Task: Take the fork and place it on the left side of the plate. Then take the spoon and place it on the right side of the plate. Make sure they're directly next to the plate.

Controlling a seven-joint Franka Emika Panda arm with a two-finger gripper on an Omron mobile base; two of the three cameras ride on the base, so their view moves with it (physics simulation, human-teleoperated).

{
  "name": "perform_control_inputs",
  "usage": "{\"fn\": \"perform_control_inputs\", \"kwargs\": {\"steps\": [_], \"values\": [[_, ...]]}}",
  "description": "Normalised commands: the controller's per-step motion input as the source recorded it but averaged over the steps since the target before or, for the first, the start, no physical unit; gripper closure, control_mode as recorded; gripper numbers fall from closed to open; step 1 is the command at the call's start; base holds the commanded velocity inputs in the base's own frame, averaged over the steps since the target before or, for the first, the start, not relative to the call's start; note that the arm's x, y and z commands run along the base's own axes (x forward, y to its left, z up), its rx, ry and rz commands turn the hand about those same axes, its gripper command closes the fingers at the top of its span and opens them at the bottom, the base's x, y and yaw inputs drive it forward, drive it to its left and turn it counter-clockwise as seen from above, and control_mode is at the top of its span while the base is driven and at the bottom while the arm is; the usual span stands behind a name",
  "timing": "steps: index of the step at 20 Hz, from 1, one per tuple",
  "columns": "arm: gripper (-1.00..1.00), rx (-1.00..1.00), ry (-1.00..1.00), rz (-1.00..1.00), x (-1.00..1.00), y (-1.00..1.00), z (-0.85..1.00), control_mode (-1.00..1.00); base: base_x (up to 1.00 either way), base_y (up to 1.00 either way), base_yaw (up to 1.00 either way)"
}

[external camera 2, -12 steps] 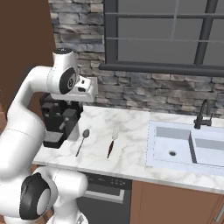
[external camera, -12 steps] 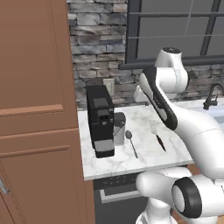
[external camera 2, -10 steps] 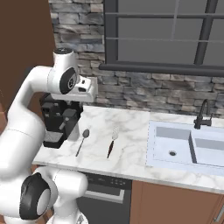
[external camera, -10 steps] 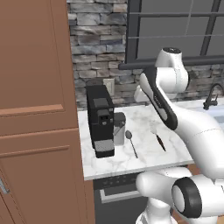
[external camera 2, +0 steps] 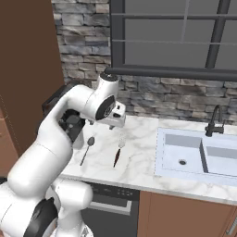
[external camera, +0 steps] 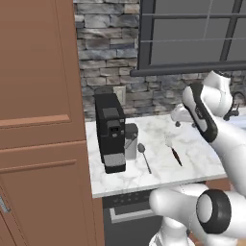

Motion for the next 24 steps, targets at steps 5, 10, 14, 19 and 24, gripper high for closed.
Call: {"fn": "perform_control_inputs", "kwargs": {"steps": [5, 10, 14, 19, 24], "values": [[-1.0, -0.01, 0.17, 0.0, 0.01, -0.69, -0.98, -1.0, 0.0, 0.0, 0.0], [-1.0, -0.08, 0.16, 0.0, 0.39, -0.2, -0.65, -1.0, 0.0, 0.0, 0.0], [-1.0, -0.06, 0.14, 0.0, 0.56, 0.0, -0.43, -1.0, 0.0, 0.0, 0.0], [-1.0, -0.02, 0.11, 0.02, 0.48, 0.0, -0.43, -1.0, 0.0, 0.0, 0.0], [-1.0, 0.0, 0.04, 0.0, 0.43, 0.05, -0.41, -1.0, 0.0, 0.0, 0.0]]}}
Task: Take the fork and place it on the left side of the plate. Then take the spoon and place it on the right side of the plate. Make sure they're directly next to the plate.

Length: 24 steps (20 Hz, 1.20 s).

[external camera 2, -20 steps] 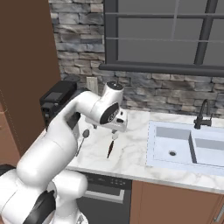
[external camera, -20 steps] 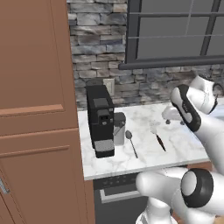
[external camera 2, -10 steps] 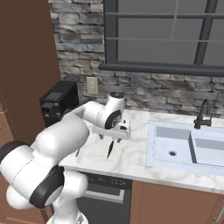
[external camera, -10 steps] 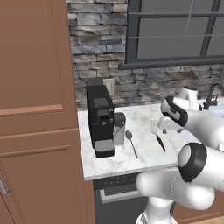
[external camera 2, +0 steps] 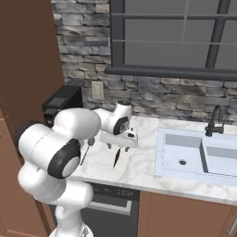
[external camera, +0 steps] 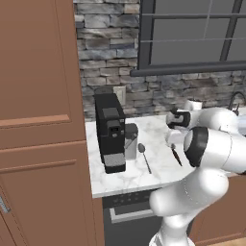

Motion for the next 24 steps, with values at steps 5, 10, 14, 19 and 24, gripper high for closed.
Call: {"fn": "perform_control_inputs", "kwargs": {"steps": [5, 10, 14, 19, 24], "values": [[-1.0, 0.0, 0.0, 0.0, 0.33, 0.05, -0.37, -1.0, 0.0, 0.0, 0.0], [-1.0, 0.0, 0.0, 0.0, 0.2, 0.01, -0.39, -1.0, 0.0, 0.0, 0.0], [-1.0, 0.0, 0.0, 0.0, 0.25, 0.0, -0.42, -1.0, 0.0, 0.0, 0.0], [-1.0, -0.01, 0.0, 0.0, 0.22, 0.03, -0.39, -1.0, 0.0, 0.0, 0.0], [-1.0, -0.01, 0.0, 0.0, 0.15, 0.08, -0.44, -1.0, 0.0, 0.0, 0.0]]}}
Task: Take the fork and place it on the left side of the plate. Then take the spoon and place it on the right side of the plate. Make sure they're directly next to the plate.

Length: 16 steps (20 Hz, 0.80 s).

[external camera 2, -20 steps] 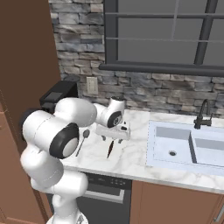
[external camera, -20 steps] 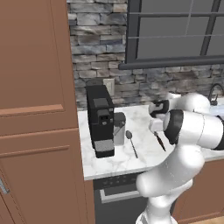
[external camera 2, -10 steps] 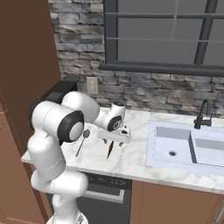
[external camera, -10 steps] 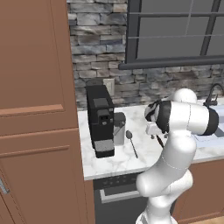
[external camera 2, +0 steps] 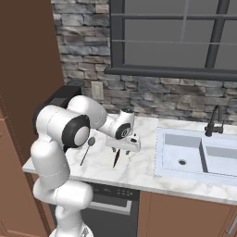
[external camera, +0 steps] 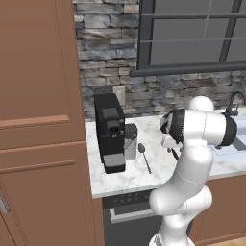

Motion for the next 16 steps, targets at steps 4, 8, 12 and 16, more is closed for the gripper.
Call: {"fn": "perform_control_inputs", "kwargs": {"steps": [4, 8, 12, 16], "values": [[1.0, -0.07, 0.01, 0.0, 0.05, 0.29, -0.66, -1.0, 0.0, 0.0, 0.0], [1.0, -0.07, -0.02, 0.0, 0.0, 0.38, -0.51, -1.0, 0.0, 0.0, 0.0], [1.0, -0.07, -0.01, 0.0, 0.0, 0.42, -0.44, -1.0, 0.0, 0.0, 0.0], [1.0, -0.02, -0.04, 0.0, -0.01, 0.28, -0.27, -1.0, 0.0, 0.0, 0.0]]}}
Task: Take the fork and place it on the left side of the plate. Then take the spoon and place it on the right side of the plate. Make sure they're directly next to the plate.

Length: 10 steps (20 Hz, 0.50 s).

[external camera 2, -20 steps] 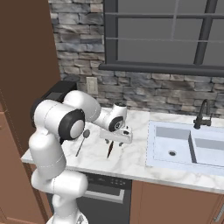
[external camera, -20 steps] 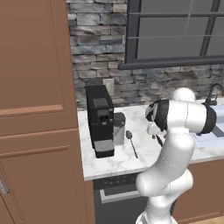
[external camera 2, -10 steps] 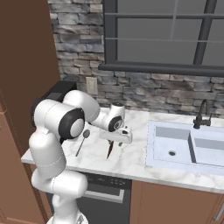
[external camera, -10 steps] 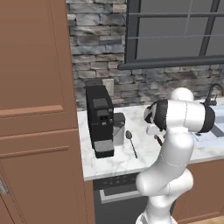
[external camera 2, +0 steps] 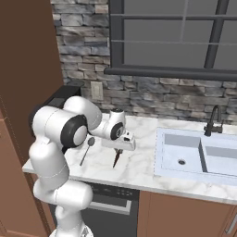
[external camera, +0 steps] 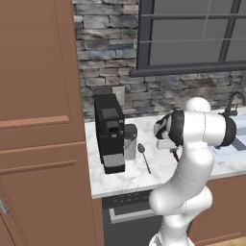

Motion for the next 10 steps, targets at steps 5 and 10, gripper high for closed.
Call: {"fn": "perform_control_inputs", "kwargs": {"steps": [5, 10], "values": [[1.0, 0.0, -0.06, 0.02, -0.12, 0.04, -0.01, -1.0, 0.0, 0.0, 0.0], [1.0, 0.0, -0.1, 0.05, -0.27, 0.0, 0.36, -1.0, 0.0, 0.0, 0.0]]}}
